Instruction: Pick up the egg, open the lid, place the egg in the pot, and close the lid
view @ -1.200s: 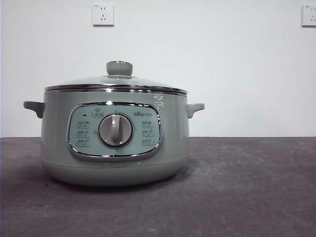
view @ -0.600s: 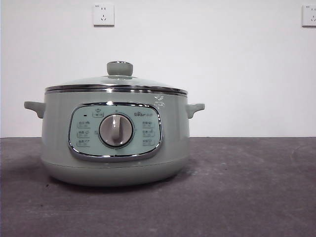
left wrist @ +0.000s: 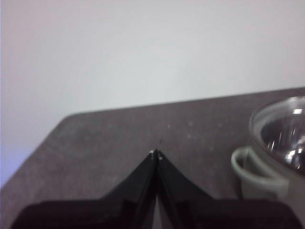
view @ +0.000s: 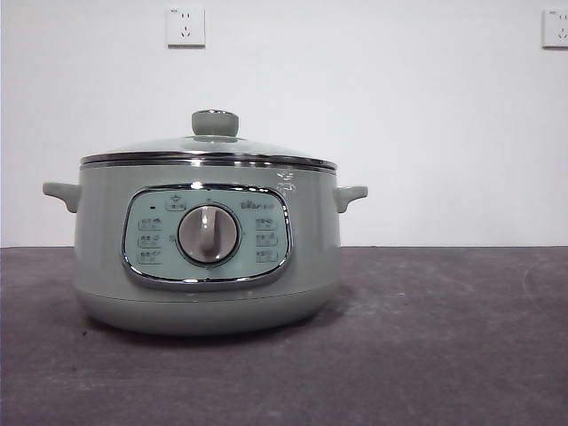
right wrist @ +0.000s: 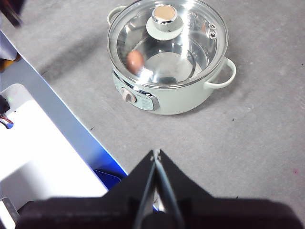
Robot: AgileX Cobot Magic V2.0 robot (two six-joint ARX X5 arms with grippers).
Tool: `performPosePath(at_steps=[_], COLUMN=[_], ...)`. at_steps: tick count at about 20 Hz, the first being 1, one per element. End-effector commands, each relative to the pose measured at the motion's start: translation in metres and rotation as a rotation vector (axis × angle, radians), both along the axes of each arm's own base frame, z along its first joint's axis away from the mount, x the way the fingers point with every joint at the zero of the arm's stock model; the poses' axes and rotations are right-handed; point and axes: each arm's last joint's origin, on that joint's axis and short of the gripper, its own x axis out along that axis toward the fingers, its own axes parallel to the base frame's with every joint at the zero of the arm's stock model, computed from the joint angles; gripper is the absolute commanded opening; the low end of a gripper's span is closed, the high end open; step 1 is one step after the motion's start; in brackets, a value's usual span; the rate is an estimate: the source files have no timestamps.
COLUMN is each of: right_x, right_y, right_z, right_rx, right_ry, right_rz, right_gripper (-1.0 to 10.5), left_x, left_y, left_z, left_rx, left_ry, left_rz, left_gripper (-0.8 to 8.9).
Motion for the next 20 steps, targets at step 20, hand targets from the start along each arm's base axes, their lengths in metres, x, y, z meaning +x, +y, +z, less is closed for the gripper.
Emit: performPosePath(at_steps=[20], right_x=[-0.002], right_y=[-0.001], right_z=[-0.001], right_rx=[-0.004], right_ry=[0.013], right_rz=[-0.004], right_gripper=[0.0], left_x=[-0.001], left_y=[0.001], left_z=[-0.068], left_rx=[-0.048], left_ry=[0.159], left_rz=[0.03], left_gripper=[-0.03])
